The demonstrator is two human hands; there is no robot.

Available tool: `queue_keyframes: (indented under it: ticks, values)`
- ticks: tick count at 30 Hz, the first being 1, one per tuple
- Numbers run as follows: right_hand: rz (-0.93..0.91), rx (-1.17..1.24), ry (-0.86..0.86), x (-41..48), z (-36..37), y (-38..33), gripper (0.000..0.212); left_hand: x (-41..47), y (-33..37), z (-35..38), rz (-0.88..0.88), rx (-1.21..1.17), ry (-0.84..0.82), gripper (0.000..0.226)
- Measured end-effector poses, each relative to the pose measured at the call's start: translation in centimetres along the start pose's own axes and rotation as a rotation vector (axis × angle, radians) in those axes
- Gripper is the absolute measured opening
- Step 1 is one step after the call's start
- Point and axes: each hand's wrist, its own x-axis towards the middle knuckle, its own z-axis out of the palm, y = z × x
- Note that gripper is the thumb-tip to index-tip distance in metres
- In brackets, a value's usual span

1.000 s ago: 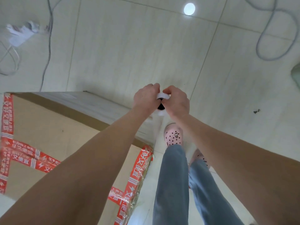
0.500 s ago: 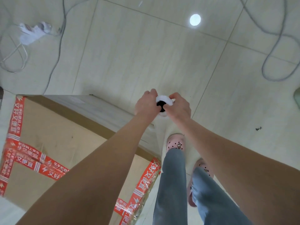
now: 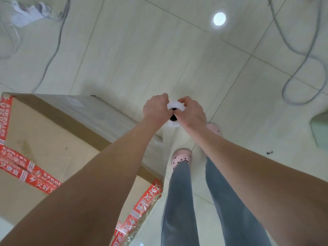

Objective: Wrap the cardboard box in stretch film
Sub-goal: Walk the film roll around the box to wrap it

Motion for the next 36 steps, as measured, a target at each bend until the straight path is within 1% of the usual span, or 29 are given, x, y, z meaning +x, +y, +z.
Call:
queue_keyframes:
  ticks: [4, 6, 7, 9, 12, 14, 17, 19, 21, 24, 28, 30, 32, 34, 36]
  values:
    - [-0.011, 0.019, -0.042, 1.1, 0.1, -2.0, 0.039, 0.5, -1.5, -0.7, -0.302, -0.275, 0.053, 0.023]
    - [-0.043, 0.013, -0.063, 1.6, 0.3, -3.2, 0.04, 0.5, -2.3, -0.5, -0.398, -0.406, 0.056, 0.027]
    - [-0.055, 0.004, -0.067, 1.9, 0.3, -3.6, 0.04, 0.5, -2.4, -0.4, -0.413, -0.428, 0.056, 0.028]
    - [-0.057, -0.018, -0.068, 2.3, 0.3, -4.3, 0.039, 0.7, -2.4, -0.6, -0.365, -0.368, 0.077, 0.028]
    - [-0.065, -0.064, -0.087, 2.7, 0.1, -4.7, 0.037, 1.6, -2.0, -1.5, -0.159, -0.19, 0.099, 0.028]
    - [-0.075, -0.093, -0.102, 2.9, -0.2, -5.1, 0.036, 2.3, -1.6, -2.2, -0.072, -0.108, 0.081, 0.026]
    - [-0.111, -0.139, -0.108, 3.2, -0.7, -5.9, 0.032, 3.0, -1.6, -2.8, -0.035, -0.037, 0.075, 0.022]
    - [-0.15, -0.176, -0.106, 3.3, -0.8, -6.5, 0.026, 3.1, -2.1, -2.9, -0.053, -0.056, 0.082, 0.02]
    - [-0.183, -0.182, -0.102, 3.3, -0.8, -7.1, 0.025, 3.1, -2.7, -3.1, -0.114, -0.141, 0.102, 0.02]
    - [-0.23, -0.125, -0.096, 3.6, 0.0, -8.4, 0.027, 3.0, -3.7, -3.9, -0.245, -0.271, 0.161, 0.019]
    - [-0.252, -0.069, -0.114, 4.0, 1.9, -10.2, 0.038, 2.6, -5.6, -4.1, -0.475, -0.453, 0.256, 0.016]
    - [-0.249, -0.103, -0.18, 4.1, 3.0, -11.3, 0.045, 2.5, -6.7, -4.1, -0.598, -0.536, 0.282, 0.02]
    - [-0.28, -0.163, -0.25, 4.3, 3.8, -12.5, 0.048, 2.6, -7.9, -4.0, -0.663, -0.612, 0.274, 0.021]
    - [-0.304, -0.199, -0.272, 4.7, 4.1, -13.7, 0.044, 2.7, -8.9, -4.0, -0.689, -0.688, 0.24, 0.024]
    - [-0.309, -0.213, -0.289, 4.6, 4.5, -14.1, 0.038, 2.5, -9.4, -4.0, -0.7, -0.702, 0.188, 0.026]
